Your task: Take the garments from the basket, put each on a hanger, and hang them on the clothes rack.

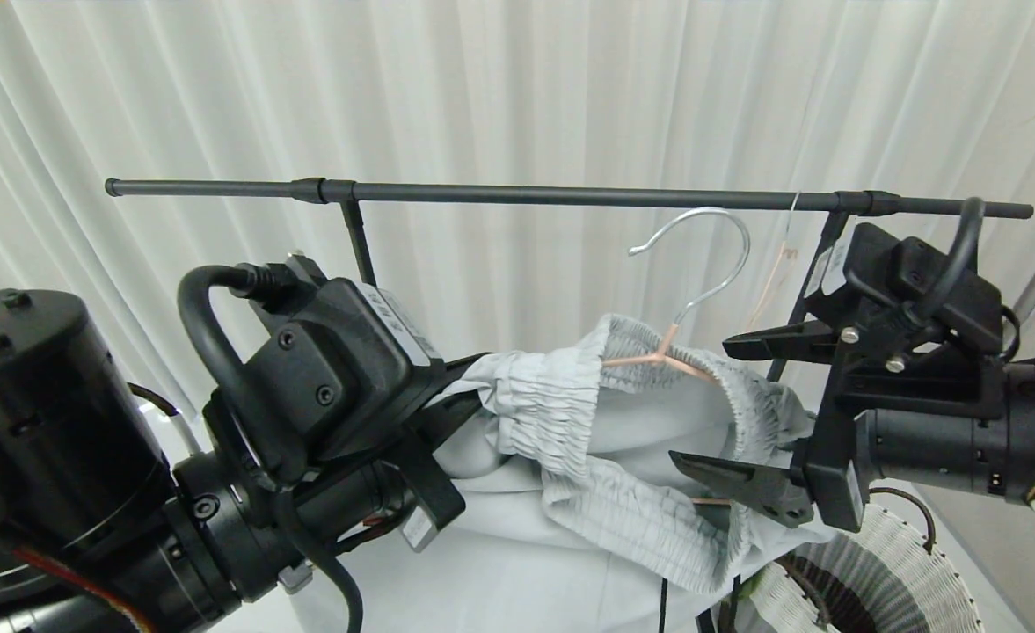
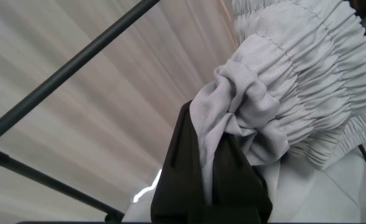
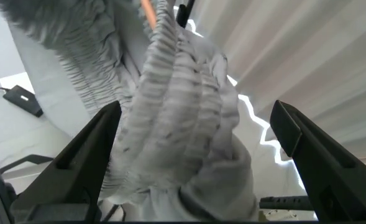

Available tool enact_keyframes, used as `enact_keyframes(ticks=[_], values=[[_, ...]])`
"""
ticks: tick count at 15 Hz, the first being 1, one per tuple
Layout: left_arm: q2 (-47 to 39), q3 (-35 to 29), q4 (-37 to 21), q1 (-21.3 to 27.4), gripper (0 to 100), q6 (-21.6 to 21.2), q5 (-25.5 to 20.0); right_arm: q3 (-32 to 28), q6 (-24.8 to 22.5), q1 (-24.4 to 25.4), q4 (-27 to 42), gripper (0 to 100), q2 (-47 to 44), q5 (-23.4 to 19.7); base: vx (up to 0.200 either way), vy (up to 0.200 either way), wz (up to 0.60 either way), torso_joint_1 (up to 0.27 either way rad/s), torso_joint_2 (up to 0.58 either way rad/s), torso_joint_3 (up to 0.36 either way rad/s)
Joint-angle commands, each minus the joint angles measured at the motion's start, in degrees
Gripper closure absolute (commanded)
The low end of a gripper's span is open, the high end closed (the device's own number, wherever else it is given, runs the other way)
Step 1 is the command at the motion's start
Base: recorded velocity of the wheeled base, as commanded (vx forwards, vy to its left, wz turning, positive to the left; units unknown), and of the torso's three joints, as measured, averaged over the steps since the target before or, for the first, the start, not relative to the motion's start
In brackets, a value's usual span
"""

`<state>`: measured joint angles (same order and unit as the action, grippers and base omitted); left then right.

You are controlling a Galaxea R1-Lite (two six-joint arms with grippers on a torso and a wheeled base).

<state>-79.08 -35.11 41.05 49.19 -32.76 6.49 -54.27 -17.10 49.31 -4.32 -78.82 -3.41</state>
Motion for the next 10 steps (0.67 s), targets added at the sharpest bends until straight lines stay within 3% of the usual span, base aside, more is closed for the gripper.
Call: enact_keyframes(ticks=[1,7,8,10], values=[[0.1,0.0,0.0,0.0,100,0.0,-0.2,-1.2,0.0,0.0,-0.1,0,-2.5,0.0,0.0,0.0,0.0,0.0,0.0,0.0],[-0.2,-0.1,1.8,0.7,100,0.0,-0.3,-1.2,0.0,0.2,0.0,0,-2.9,0.0,0.0,0.0,0.0,0.0,0.0,0.0],[-0.2,-0.1,1.9,0.7,100,0.0,-0.3,-1.2,0.0,0.2,0.0,100,-2.9,0.0,0.0,0.0,0.0,0.0,0.0,0.0],[-0.2,-0.1,1.9,0.9,100,0.0,-0.3,-1.2,0.0,0.2,-0.1,100,-2.9,0.3,0.0,0.0,0.0,0.0,0.0,0.0]])
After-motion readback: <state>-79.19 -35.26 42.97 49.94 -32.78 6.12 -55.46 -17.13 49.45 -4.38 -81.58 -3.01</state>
